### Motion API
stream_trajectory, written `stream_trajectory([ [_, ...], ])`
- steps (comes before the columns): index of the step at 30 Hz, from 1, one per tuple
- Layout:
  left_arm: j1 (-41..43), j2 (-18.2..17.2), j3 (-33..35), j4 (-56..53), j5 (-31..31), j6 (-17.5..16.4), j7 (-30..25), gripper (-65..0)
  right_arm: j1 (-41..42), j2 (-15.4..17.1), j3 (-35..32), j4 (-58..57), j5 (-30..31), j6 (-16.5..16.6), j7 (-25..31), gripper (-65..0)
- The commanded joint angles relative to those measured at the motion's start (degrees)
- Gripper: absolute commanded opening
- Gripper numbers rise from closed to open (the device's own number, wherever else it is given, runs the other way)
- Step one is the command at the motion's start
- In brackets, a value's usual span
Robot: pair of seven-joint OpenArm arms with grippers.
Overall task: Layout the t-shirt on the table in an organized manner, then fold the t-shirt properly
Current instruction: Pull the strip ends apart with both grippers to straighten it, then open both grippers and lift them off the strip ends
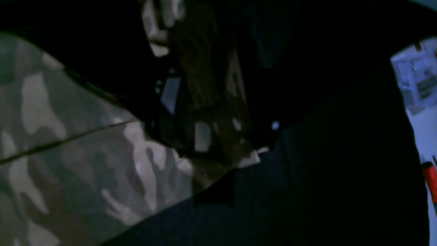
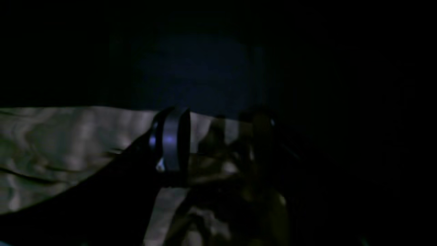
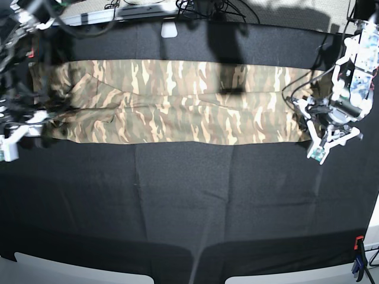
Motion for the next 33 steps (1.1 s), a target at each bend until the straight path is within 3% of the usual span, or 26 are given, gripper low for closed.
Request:
stream_trajectory([
  [1,-0.9,-0.8,-0.4,0.9,0.8,0.3,-1.1,-37.9,0.1,0.3,0.3,2.4,0.7,0.3,1.5,-36.9],
  [4,-0.9,-0.8,-0.4,0.9,4.0,0.3,-1.1,-37.7,-1.7,-1.5,0.3,5.9,0.6,0.3,1.5,-36.9],
  [8,-0.9,-0.8,-0.4,0.9,9.0,0.0,-1.0,-20.9,-3.9,-1.6,0.3,8.7,0.6,0.3,1.5,-36.9],
  [9,-0.9,-0.8,-0.4,0.9,9.9,-0.3,-0.8,-19.5,-4.2,-1.6,0.3,9.0,0.6,0.3,1.5,-36.9],
  [13,-0.9,-0.8,-0.4,0.8,12.0,0.1,0.3,-19.5,-4.4,-1.6,0.3,9.1,0.6,0.3,0.9,-36.9],
  [15,-1.1,-0.8,-0.4,0.5,11.2,2.4,0.0,-19.5,-4.7,-1.6,0.3,9.1,0.7,0.3,0.6,-36.8],
  [17,-2.1,-1.2,-0.5,-0.5,6.7,2.4,0.3,-19.9,-5.6,-1.6,0.3,9.1,1.4,0.3,0.8,-36.9],
  [21,-5.0,-3.6,-2.4,-3.3,-9.0,1.9,0.3,-20.0,-9.9,-1.6,0.3,9.1,4.2,0.3,2.9,-36.9],
  [27,-6.6,-4.6,-12.4,-9.4,-25.3,-7.4,1.7,-20.2,-17.1,-1.6,0.3,9.2,6.6,0.3,4.0,-36.9],
  [33,-6.5,-4.6,-22.5,-22.1,-46.2,-19.7,9.7,-20.2,-19.2,-1.6,0.3,9.2,6.8,0.3,3.9,-36.9],
])
